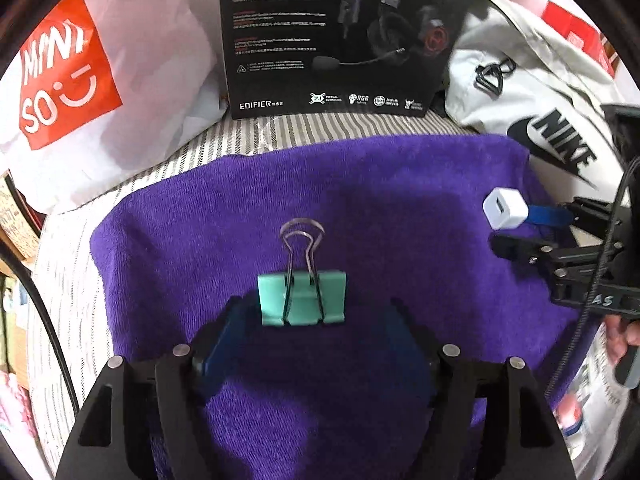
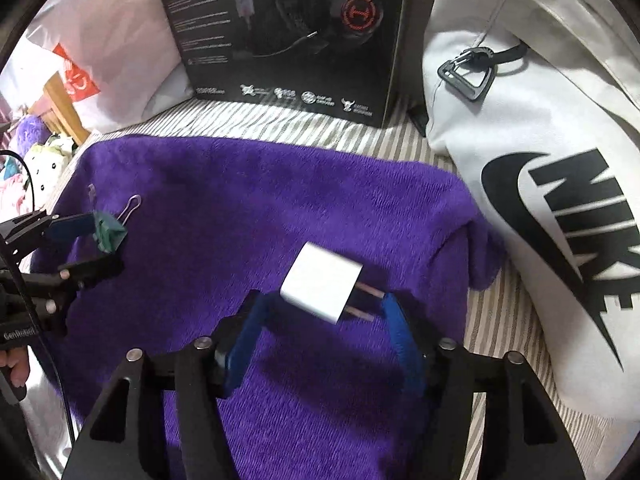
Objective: Organize rigid objects
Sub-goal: 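Carry clip and plug onto the purple towel and open both tools to release, then withdraw both tools from the towel back toward the remaining items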
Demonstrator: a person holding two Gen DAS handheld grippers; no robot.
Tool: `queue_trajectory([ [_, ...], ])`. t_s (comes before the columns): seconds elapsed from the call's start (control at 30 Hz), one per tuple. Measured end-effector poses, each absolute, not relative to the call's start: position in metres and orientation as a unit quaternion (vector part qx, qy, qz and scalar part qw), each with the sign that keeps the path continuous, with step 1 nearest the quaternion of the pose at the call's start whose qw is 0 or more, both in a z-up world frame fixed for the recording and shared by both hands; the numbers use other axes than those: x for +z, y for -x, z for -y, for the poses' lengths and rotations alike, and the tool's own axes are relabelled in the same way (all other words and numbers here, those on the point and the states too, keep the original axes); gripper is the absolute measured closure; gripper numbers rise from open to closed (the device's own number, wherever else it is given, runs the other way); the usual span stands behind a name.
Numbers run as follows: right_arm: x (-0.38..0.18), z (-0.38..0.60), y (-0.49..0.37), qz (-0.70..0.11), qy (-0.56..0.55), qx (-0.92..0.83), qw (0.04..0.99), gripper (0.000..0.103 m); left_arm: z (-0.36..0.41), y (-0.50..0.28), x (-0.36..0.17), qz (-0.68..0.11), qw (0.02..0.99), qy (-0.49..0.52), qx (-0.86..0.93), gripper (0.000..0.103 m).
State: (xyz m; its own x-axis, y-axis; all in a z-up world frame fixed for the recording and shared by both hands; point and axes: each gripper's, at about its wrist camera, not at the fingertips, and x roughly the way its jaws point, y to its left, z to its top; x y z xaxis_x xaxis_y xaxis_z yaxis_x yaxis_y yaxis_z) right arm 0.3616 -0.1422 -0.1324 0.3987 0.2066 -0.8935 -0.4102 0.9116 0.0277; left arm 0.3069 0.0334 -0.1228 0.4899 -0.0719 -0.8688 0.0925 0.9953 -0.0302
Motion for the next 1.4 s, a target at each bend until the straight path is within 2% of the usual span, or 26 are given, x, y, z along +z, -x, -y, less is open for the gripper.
queue_trajectory([
  [0.17, -0.123, 0.154, -0.342, -0.527, 0.079, 0.181, 0.827, 0.040, -0.037, -0.287, -0.117, -0.506, 0.862, 0.011, -0.032, 0.034],
  [0.43, -0.072, 0.188, -0.258, -0.495, 0.028, 0.186, 0.848, 0.038, -0.028, -0.196, -0.076, -0.472, 0.879, 0.047, -0.046, 0.033],
  [0.67, -0.059, 0.209, -0.169, -0.482, 0.013, 0.183, 0.857, 0.038, -0.031, -0.133, -0.092, -0.483, 0.874, 0.057, -0.010, 0.033],
  [0.83, -0.065, 0.216, -0.125, -0.486, -0.001, 0.187, 0.853, 0.038, -0.032, -0.128, -0.118, -0.500, 0.862, 0.078, -0.012, 0.035],
  [1.17, -0.084, 0.220, -0.091, -0.501, -0.002, 0.176, 0.847, 0.038, -0.010, -0.140, -0.126, -0.501, 0.862, 0.079, 0.003, 0.035],
  [1.4, -0.095, 0.223, -0.089, -0.512, -0.012, 0.172, 0.842, 0.038, 0.006, -0.144, -0.134, -0.500, 0.865, 0.028, 0.020, 0.033],
])
